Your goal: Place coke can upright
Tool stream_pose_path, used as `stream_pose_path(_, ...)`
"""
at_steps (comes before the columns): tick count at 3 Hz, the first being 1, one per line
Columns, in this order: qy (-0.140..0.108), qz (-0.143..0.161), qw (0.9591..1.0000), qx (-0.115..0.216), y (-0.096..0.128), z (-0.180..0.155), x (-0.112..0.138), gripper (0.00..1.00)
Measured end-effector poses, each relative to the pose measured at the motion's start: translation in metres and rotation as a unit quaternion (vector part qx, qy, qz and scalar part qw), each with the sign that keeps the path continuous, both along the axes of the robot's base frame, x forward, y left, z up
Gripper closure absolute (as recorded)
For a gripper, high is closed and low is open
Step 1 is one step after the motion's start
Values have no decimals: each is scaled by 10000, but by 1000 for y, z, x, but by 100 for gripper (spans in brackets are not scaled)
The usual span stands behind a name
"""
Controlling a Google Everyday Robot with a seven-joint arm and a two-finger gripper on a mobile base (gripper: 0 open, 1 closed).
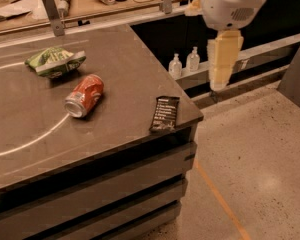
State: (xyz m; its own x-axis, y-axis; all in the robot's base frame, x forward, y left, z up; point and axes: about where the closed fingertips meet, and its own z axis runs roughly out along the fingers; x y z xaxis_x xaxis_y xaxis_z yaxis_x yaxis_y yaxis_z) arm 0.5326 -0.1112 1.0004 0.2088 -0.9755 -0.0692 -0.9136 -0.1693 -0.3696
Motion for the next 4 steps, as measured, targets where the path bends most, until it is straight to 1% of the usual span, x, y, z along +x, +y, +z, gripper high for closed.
stream_pose_path(1,-262,1210,9914,-422,62,-13,36,0)
stream_pose_path(2,-377,1759,9812,-693,98,-25,62,0)
stream_pose_path(3,-359,2742,9580,-755,151,-45,74,0)
stream_pose_path(4,-251,3401,9370,-755,188,-57,68,0)
